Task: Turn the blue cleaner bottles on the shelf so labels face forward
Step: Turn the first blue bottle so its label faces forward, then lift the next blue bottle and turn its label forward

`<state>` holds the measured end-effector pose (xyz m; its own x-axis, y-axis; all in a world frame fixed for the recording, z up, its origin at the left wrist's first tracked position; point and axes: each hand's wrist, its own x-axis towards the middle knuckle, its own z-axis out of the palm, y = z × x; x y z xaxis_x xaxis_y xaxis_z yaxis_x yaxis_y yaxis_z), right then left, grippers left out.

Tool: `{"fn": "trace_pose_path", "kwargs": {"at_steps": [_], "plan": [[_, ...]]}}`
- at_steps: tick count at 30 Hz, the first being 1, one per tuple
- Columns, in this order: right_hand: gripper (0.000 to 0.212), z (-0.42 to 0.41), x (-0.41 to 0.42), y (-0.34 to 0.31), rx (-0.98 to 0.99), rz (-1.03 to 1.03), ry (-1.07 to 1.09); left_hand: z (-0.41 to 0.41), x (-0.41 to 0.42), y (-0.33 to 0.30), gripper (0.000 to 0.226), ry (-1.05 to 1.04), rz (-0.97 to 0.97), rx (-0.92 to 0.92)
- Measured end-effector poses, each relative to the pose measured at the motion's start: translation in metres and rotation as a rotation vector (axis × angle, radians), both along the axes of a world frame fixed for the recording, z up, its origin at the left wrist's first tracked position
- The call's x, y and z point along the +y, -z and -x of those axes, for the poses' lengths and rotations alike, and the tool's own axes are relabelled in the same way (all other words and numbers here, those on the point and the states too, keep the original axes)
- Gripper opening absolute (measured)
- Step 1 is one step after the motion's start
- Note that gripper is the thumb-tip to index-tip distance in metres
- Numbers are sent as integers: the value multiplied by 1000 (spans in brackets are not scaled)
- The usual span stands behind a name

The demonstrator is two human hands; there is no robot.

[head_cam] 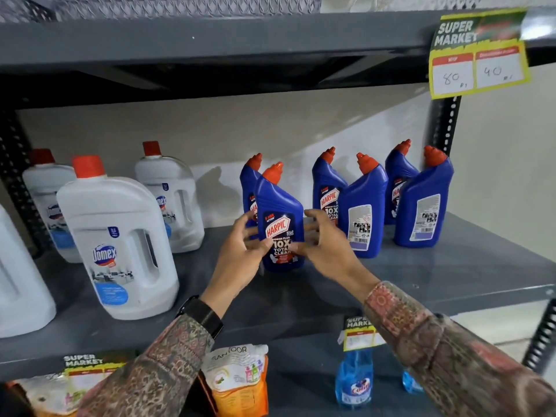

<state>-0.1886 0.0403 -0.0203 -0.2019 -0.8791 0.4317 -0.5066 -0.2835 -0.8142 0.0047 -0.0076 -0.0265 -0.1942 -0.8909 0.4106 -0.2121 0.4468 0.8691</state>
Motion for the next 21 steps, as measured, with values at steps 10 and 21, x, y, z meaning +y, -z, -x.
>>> {"fn": "trace_pose_path", "kwargs": {"at_steps": [10,21], "plan": [[28,85,57,-22,-96,508,390,72,54,-24,21,-60,310,-5],[55,163,20,-8,-52,-55,-60,178,29,-21,56,78,-98,39]]}}
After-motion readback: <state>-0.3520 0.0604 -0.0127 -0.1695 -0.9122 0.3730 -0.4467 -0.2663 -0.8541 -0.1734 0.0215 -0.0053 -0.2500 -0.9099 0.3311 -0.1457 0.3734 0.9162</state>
